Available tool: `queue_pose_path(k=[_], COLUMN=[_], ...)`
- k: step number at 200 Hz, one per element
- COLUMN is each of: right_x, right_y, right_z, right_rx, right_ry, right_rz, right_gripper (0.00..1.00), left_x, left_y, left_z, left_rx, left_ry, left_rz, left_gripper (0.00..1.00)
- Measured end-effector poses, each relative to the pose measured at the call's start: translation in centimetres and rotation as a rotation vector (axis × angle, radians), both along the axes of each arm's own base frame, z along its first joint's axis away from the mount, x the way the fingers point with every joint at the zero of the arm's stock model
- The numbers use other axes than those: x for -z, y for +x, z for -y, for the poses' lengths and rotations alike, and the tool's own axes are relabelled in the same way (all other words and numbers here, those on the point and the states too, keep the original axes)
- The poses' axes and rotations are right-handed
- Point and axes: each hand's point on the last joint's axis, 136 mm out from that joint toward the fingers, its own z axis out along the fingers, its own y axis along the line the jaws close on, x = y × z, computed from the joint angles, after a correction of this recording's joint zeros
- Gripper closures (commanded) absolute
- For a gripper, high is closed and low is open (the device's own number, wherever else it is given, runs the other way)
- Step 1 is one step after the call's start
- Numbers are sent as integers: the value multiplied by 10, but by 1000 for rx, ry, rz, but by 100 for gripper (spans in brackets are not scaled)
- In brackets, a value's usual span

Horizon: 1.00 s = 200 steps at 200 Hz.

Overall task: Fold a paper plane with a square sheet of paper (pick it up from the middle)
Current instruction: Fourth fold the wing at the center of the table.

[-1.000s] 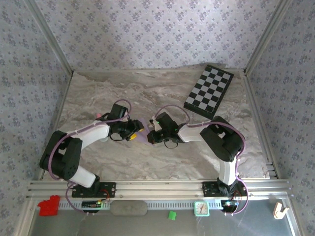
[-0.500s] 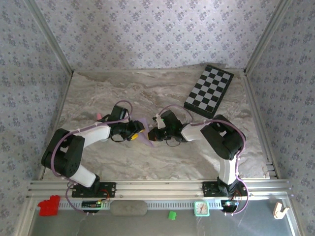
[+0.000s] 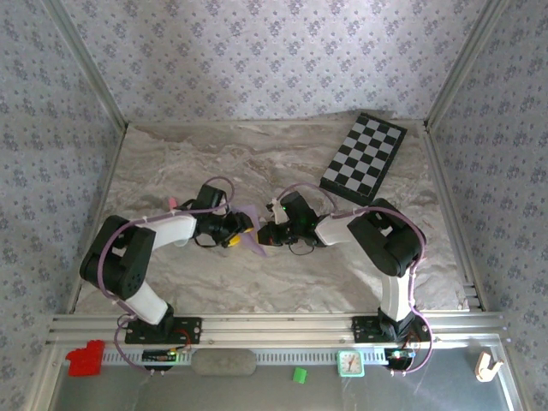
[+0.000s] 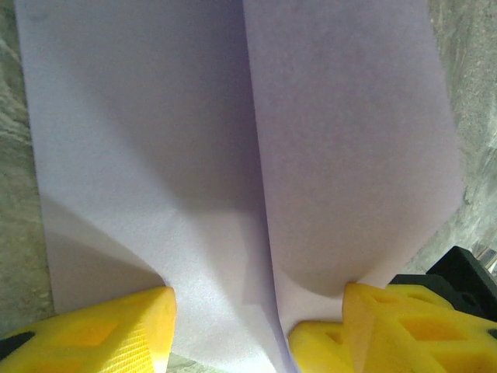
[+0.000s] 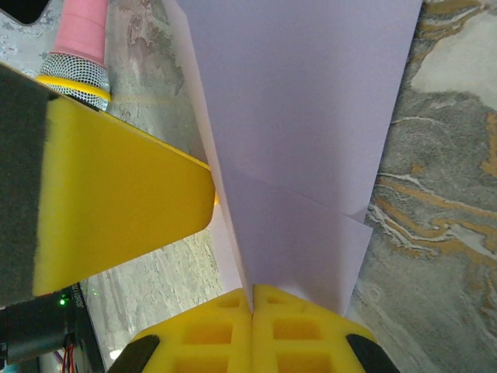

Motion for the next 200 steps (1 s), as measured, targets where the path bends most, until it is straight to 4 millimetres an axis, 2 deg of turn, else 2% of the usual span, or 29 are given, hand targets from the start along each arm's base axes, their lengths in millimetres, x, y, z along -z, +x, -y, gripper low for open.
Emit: queue_pose_path(k=[22, 96, 125, 158, 200], right_x=[1, 2, -9, -25, -14], right_y=[1, 0, -2, 5, -1], right_z=[1, 3, 13, 21, 25], right_rx=[3, 6, 26, 62, 55], right_ry=[-1, -9, -20, -37, -112], right_rz=[-4, -9, 16, 80, 101], right_gripper=[95, 77, 75, 72, 72], left_x=[1, 6, 7, 8, 9], left_y=[1, 2, 2, 2, 2], left_z=[0, 2, 2, 2, 4], left_rx=[0, 0, -6, -5, -2], left_ry=[6, 57, 66, 83, 92], left_rz=[-12, -80, -99, -112, -119], left_gripper=[39, 42, 43, 42, 40])
